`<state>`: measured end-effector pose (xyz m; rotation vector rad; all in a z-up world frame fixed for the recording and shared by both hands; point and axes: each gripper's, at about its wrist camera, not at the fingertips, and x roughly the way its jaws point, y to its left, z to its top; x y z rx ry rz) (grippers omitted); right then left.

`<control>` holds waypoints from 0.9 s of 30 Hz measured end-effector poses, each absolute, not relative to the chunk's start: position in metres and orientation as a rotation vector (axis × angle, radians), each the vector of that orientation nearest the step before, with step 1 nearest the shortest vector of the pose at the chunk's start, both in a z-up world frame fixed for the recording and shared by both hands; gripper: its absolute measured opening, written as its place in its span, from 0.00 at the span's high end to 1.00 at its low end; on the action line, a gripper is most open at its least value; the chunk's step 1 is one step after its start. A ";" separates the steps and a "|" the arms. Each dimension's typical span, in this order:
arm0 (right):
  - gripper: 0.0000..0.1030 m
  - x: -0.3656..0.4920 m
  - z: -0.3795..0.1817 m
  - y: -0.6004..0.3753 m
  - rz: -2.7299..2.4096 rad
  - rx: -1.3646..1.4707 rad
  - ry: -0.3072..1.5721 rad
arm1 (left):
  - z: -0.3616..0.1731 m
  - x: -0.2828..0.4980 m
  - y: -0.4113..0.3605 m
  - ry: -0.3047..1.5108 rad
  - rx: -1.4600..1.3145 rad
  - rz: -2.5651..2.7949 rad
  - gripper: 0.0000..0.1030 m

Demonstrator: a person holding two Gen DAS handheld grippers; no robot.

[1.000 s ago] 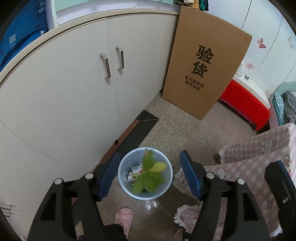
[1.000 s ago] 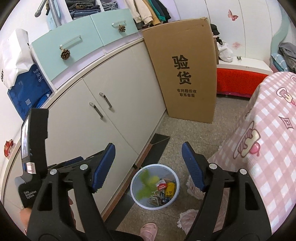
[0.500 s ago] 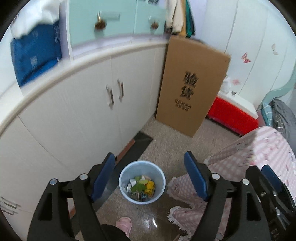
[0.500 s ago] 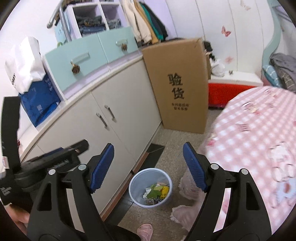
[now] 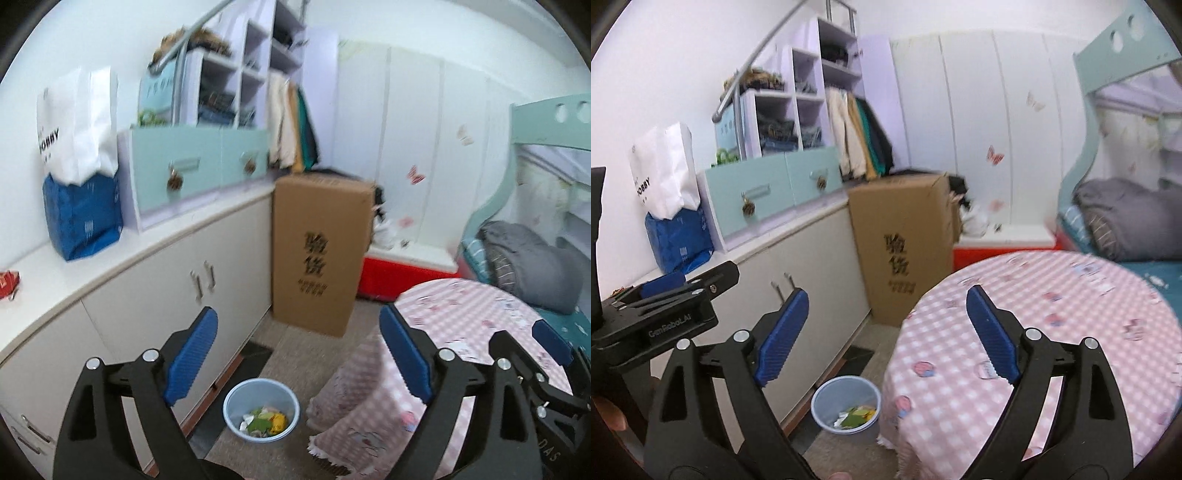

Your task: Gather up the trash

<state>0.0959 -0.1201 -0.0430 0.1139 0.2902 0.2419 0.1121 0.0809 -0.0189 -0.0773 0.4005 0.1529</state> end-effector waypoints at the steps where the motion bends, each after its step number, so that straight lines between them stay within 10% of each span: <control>1: 0.16 0.083 -0.041 -0.124 0.227 0.107 0.274 | -0.016 0.103 0.075 0.383 -0.070 0.141 0.14; 27: 0.13 -0.018 -0.051 -0.157 0.134 0.093 0.168 | -0.014 -0.012 0.023 0.238 -0.004 0.004 0.12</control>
